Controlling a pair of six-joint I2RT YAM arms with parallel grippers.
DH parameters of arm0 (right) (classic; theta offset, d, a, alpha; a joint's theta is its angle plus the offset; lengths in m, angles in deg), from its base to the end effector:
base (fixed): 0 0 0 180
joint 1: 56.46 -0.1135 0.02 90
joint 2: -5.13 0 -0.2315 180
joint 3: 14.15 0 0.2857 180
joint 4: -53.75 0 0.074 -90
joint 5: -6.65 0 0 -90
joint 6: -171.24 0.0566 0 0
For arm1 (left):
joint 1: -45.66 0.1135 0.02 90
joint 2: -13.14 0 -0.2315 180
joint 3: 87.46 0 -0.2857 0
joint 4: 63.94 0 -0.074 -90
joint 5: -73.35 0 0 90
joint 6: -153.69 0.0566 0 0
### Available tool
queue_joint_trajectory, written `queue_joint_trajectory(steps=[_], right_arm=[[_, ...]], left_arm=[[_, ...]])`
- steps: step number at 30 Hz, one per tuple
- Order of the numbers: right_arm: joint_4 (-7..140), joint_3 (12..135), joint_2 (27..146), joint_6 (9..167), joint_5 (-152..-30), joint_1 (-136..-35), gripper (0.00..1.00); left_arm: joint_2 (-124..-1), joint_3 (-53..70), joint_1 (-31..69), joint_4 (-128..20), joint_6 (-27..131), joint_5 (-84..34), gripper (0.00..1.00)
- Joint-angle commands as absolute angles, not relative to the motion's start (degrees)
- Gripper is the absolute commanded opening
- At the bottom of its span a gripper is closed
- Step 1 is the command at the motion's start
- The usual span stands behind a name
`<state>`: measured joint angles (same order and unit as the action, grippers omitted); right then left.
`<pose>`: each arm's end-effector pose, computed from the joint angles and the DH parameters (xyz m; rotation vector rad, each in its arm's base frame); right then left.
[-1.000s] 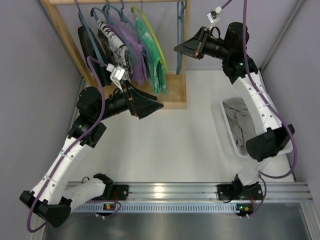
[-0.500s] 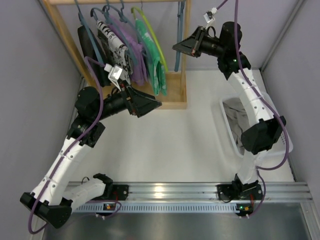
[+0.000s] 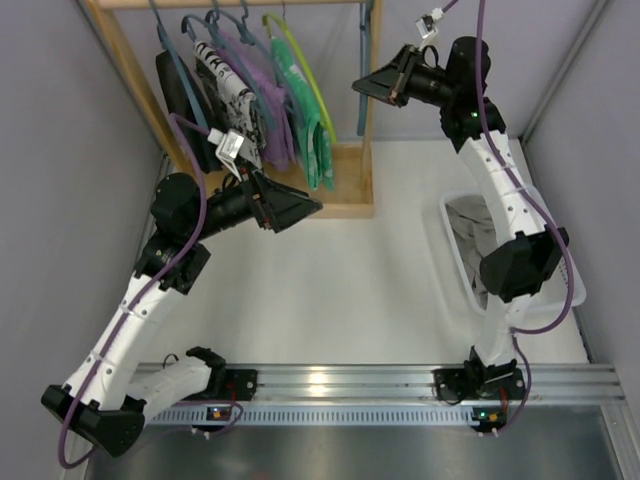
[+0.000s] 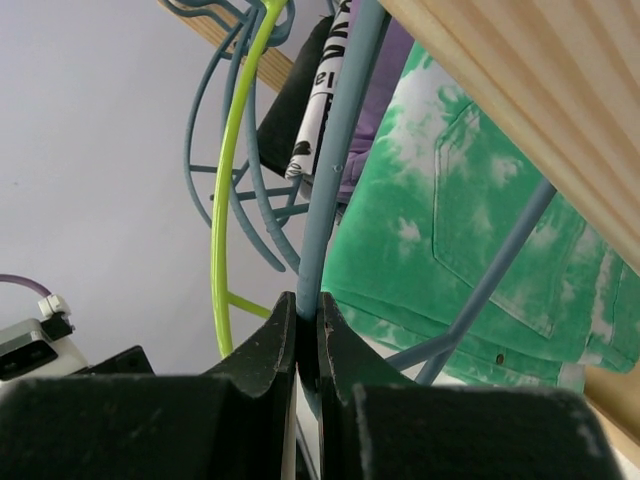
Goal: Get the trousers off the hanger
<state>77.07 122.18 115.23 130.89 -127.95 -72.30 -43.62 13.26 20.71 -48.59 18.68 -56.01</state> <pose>0.4413 0.1665 0.4630 -0.1948 1.7270 1.4585 0.2332 -0.1481 0.4312 0.3466 1.6247 -1.4517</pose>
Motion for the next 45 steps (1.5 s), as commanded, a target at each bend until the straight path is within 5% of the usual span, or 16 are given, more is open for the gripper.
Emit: queue_joint_trajectory(steps=[1, 3, 4, 7, 13, 20, 27, 45], right_arm=[[75.5, 122.3, 116.0, 132.2, -126.0, -70.9, 0.01], [75.1, 121.5, 115.3, 132.0, -126.2, -70.8, 0.21], [74.8, 120.5, 115.0, 132.0, -126.5, -70.9, 0.42], [72.8, 118.1, 111.7, 132.0, -126.9, -71.0, 0.70], [78.9, 115.4, 104.6, 126.5, -123.6, -71.4, 0.99], [85.3, 105.6, 95.2, 118.2, -116.9, -70.3, 0.99], [90.7, 102.1, 89.4, 109.3, -113.7, -68.9, 0.99], [96.4, 91.2, 79.3, 105.8, -116.9, -53.6, 0.99]], left_arm=[[-43.5, 13.3, 21.4, -50.0, 18.0, -55.2, 0.99], [-43.6, 12.9, 21.7, -49.6, 18.1, -55.3, 0.99], [-43.6, 12.7, 22.0, -49.2, 18.4, -55.3, 0.99], [-43.4, 11.9, 22.6, -46.5, 20.6, -55.4, 0.99], [-43.9, 8.6, 23.2, -41.0, 25.4, -54.1, 0.99], [-45.9, 0.9, 25.9, -25.7, 33.8, -55.6, 0.99], [-46.5, -6.9, 26.6, -11.7, 36.8, -41.7, 0.97], [-64.7, -24.1, 26.4, -29.9, 13.2, -38.4, 0.75]])
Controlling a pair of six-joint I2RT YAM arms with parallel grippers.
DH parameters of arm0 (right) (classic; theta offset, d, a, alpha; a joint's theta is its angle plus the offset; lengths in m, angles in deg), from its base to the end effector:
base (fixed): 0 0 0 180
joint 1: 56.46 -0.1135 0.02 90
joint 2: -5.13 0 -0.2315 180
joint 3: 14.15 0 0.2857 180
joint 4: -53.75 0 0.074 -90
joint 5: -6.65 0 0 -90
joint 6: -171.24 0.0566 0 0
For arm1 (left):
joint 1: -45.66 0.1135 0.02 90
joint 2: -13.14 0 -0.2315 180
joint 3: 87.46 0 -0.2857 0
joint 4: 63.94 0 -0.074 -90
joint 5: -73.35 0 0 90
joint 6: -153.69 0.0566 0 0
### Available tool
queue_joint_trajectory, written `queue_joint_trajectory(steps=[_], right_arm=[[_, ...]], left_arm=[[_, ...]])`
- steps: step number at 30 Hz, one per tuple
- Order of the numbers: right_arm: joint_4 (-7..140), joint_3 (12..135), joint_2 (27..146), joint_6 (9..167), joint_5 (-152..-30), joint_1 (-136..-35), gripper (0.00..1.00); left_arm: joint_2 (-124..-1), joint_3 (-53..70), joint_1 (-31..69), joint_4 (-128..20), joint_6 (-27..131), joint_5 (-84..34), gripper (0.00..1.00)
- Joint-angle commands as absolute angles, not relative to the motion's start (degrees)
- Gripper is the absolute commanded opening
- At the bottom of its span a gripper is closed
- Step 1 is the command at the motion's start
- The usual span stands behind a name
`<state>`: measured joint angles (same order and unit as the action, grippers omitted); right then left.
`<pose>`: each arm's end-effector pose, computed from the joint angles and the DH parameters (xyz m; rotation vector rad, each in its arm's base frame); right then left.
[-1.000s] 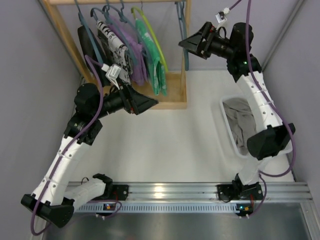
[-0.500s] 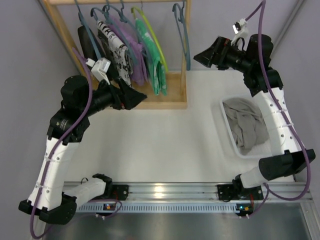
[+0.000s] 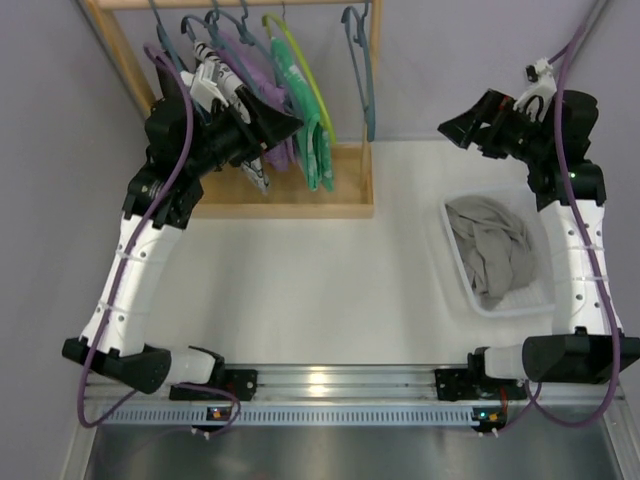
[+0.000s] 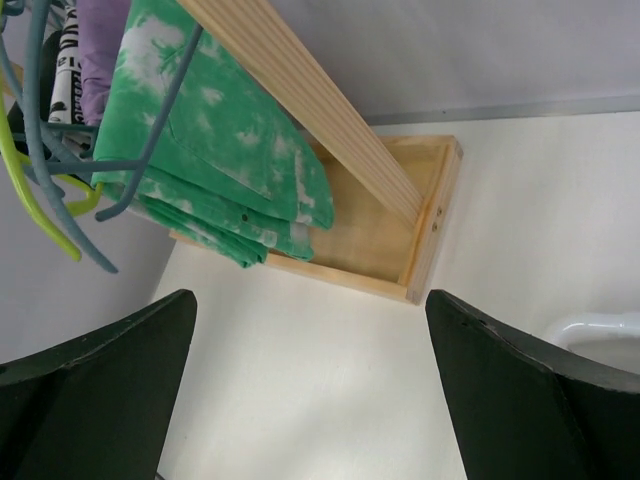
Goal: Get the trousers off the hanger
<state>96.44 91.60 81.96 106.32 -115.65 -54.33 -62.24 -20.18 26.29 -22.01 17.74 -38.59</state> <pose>0.3366 0.0177 0.4481 0.0259 1.8440 0.7910 0.2900 -0.1244 0.5007 -0.0979 1.7813 -1.1612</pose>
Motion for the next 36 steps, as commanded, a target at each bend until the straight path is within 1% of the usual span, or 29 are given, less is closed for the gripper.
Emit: queue_joint_trajectory(steps=[1, 2, 3, 7, 15, 19, 23, 29, 36], right_arm=[[96.3, 91.0, 79.2, 105.8, -116.9, -53.5, 0.99], [96.3, 90.4, 79.1, 106.0, -116.8, -53.5, 0.99], [96.1, 90.0, 79.1, 106.5, -116.9, -53.4, 0.99], [94.3, 88.9, 78.9, 108.4, -117.1, -53.3, 0.99], [93.2, 90.2, 79.3, 109.2, -117.1, -52.8, 0.99], [92.6, 90.0, 79.5, 109.5, -117.3, -52.2, 0.99], [91.5, 89.4, 79.6, 110.2, -117.8, -51.5, 0.99], [90.7, 88.8, 79.9, 110.3, -118.3, -51.2, 1.00], [90.1, 87.2, 79.3, 110.1, -119.0, -50.4, 0.99]], left_arm=[[-65.6, -25.5, 26.3, -29.8, 13.2, -37.7, 0.74], [-66.7, -27.5, 26.0, -29.9, 13.0, -35.7, 0.73], [-68.4, -28.6, 26.0, -29.9, 12.7, -34.9, 0.69], [-73.0, -32.8, 25.9, -30.4, 10.1, -31.9, 0.65], [-79.7, -38.0, 25.7, -31.7, 4.9, -30.3, 0.63], [-81.8, -39.2, 25.3, -31.9, 4.3, -28.7, 0.59], [-83.0, -38.1, 24.6, -32.2, 3.0, -27.6, 0.58], [-84.4, -35.1, 24.1, -35.9, -0.2, -30.8, 0.56], [-86.4, -35.4, 23.4, -38.5, -0.4, -29.9, 0.54]])
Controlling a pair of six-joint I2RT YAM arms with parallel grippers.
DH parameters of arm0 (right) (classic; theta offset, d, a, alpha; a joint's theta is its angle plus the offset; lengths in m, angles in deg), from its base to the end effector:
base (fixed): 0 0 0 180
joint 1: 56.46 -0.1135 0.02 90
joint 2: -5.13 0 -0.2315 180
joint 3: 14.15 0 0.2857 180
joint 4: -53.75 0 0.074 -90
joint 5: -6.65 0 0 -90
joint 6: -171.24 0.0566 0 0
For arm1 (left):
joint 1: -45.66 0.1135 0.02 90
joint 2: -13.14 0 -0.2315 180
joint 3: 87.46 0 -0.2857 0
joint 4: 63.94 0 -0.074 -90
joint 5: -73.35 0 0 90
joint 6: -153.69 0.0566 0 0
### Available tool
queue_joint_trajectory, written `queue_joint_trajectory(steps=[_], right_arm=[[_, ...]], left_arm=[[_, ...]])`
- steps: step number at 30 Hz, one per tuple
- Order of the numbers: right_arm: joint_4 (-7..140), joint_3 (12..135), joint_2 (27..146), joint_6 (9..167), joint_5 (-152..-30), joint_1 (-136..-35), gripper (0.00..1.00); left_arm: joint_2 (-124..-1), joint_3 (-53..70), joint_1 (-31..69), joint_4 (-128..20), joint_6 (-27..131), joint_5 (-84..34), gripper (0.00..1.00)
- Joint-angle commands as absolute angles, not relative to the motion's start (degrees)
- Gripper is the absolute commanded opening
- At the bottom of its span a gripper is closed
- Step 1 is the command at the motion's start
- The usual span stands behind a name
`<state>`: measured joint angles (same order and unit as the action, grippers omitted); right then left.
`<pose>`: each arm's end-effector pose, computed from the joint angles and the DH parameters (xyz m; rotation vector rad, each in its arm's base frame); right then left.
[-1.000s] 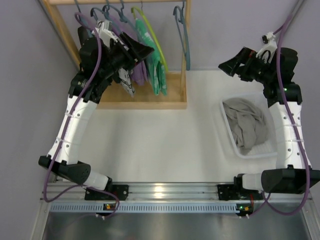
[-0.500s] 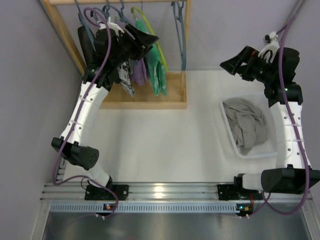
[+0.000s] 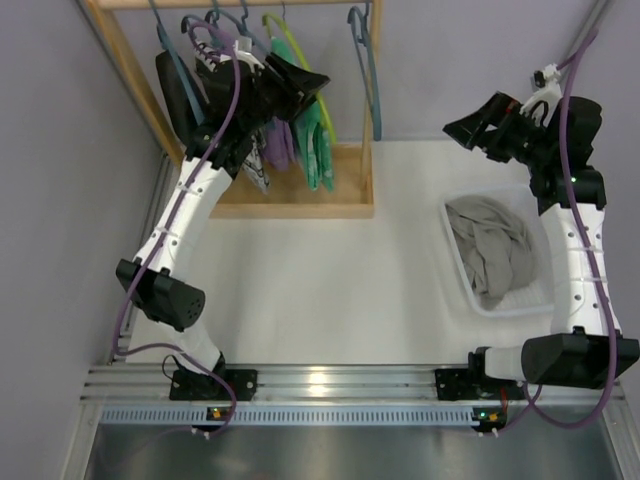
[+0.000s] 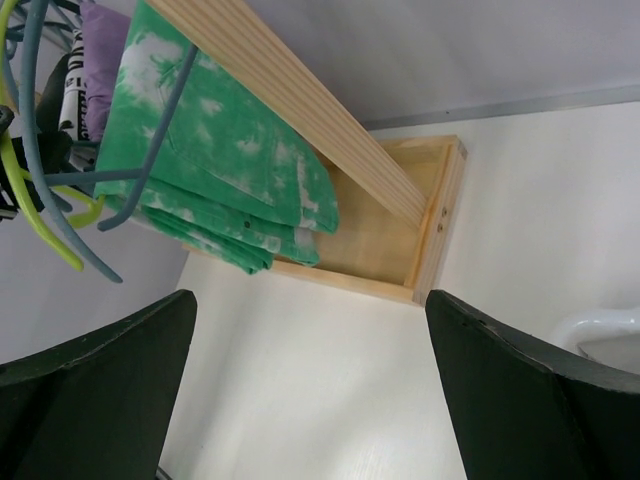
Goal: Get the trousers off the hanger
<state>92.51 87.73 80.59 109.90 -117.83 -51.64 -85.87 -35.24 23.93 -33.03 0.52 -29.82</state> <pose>0.3371 0.0037 0.4389 0.0865 1.8222 0.8316 0.4000 -0.1733 0.4748 -0.4413 1.7220 -1.2992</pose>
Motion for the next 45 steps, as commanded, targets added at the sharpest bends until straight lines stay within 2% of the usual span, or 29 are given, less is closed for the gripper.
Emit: queue_joint_trajectory(steps=[1, 7, 10, 11, 17, 18, 31, 45], right_arm=[[90.1, 87.0, 79.3, 110.1, -119.0, -50.3, 0.99], [89.7, 86.7, 79.4, 110.0, -119.8, -49.7, 0.99], [89.5, 86.3, 79.3, 110.0, -120.1, -49.5, 0.99], [89.5, 86.2, 79.2, 110.0, -120.1, -49.4, 0.99], [89.1, 85.2, 78.7, 110.0, -120.6, -49.0, 1.00], [89.1, 85.2, 78.7, 110.0, -120.7, -49.0, 0.99], [86.5, 82.9, 77.5, 111.0, -123.5, -48.9, 0.99], [84.1, 80.1, 75.4, 109.4, -125.5, -48.9, 0.99]], left_arm=[[-86.9, -35.6, 23.3, -38.5, -0.3, -29.7, 0.53], [-88.3, -36.9, 22.6, -39.8, 0.5, -29.2, 0.49], [-88.8, -37.3, 22.5, -41.0, 0.8, -29.6, 0.41], [-88.8, -37.3, 22.5, -42.0, 0.8, -29.7, 0.34], [-88.7, -38.2, 22.5, -44.4, -0.1, -31.1, 0.07], [-88.6, -38.4, 22.5, -44.9, -0.2, -31.1, 0.00], [-89.3, -46.3, 21.7, -50.8, 4.9, -36.7, 0.00], [-84.7, -42.3, 19.6, -55.0, 7.3, -42.4, 0.00]])
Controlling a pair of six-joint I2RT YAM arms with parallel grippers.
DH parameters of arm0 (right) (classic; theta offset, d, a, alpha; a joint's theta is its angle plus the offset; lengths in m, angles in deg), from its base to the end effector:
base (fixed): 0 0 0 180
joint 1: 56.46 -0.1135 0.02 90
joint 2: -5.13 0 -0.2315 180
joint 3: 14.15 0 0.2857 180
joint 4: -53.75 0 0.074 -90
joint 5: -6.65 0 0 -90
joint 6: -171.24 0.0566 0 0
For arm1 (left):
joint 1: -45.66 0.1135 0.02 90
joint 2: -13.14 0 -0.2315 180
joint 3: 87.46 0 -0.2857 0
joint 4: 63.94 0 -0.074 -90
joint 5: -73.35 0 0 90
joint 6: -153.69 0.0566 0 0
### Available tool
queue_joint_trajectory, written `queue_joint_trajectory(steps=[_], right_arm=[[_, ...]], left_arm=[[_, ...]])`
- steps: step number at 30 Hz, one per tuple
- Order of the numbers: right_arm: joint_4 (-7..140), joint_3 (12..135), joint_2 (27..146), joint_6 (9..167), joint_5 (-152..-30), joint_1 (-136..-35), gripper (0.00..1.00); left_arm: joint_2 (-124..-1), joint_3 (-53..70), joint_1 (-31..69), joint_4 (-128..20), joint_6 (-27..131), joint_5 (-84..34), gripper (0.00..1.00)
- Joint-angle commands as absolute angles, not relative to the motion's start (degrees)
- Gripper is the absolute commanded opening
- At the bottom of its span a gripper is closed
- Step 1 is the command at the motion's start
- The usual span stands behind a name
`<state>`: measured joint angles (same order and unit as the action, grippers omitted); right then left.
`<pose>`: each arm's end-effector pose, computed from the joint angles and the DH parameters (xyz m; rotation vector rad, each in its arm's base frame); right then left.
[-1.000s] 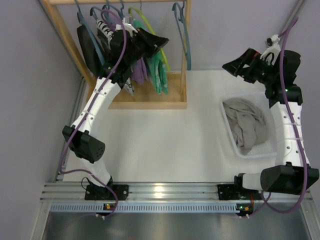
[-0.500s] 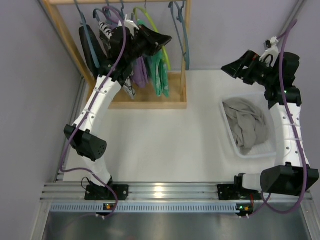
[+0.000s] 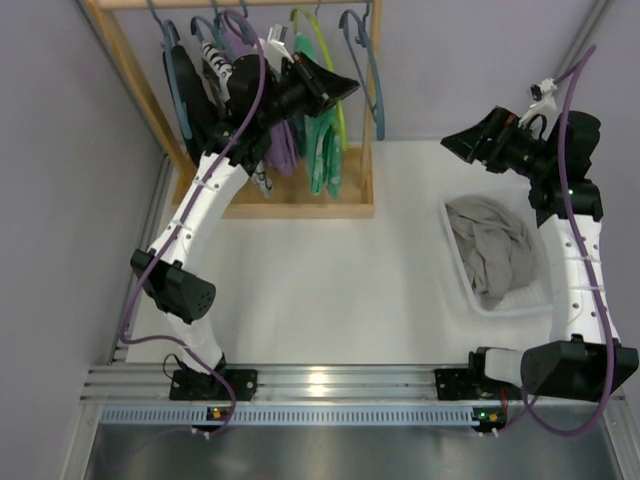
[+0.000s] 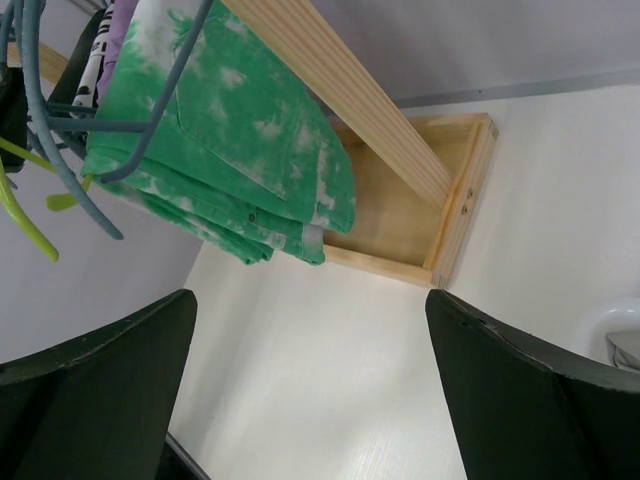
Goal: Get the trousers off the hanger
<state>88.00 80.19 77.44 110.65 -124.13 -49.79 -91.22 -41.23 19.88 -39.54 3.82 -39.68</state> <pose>0.3308 -0.0015 0.4165 0.0430 1.8229 0.9142 0.3973 -0.2165 0.4891 -0.1325 1.6803 -1.4667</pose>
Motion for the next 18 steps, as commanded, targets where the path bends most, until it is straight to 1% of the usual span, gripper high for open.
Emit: queue_joint_trajectory(steps=[1, 5, 10, 15, 18], right_arm=[[84.1, 79.9, 75.4, 109.3, -125.7, -48.9, 0.99], [83.9, 79.6, 74.6, 108.5, -126.5, -48.9, 0.99], [83.5, 79.4, 73.9, 107.0, -127.8, -49.0, 0.99], [83.5, 79.5, 74.4, 106.6, -128.0, -49.0, 0.99], [83.4, 79.6, 74.2, 106.6, -128.2, -49.0, 0.99]], left_arm=[[-83.6, -41.3, 19.6, -55.0, 6.8, -42.7, 0.00], [-80.6, -36.8, 19.1, -56.0, 5.5, -44.2, 0.00], [-76.5, -31.4, 18.2, -61.7, 6.2, -45.7, 0.00], [-77.2, -33.9, 18.0, -61.1, 10.9, -44.2, 0.00], [-78.9, -35.8, 18.0, -61.2, 8.3, -44.9, 0.00]])
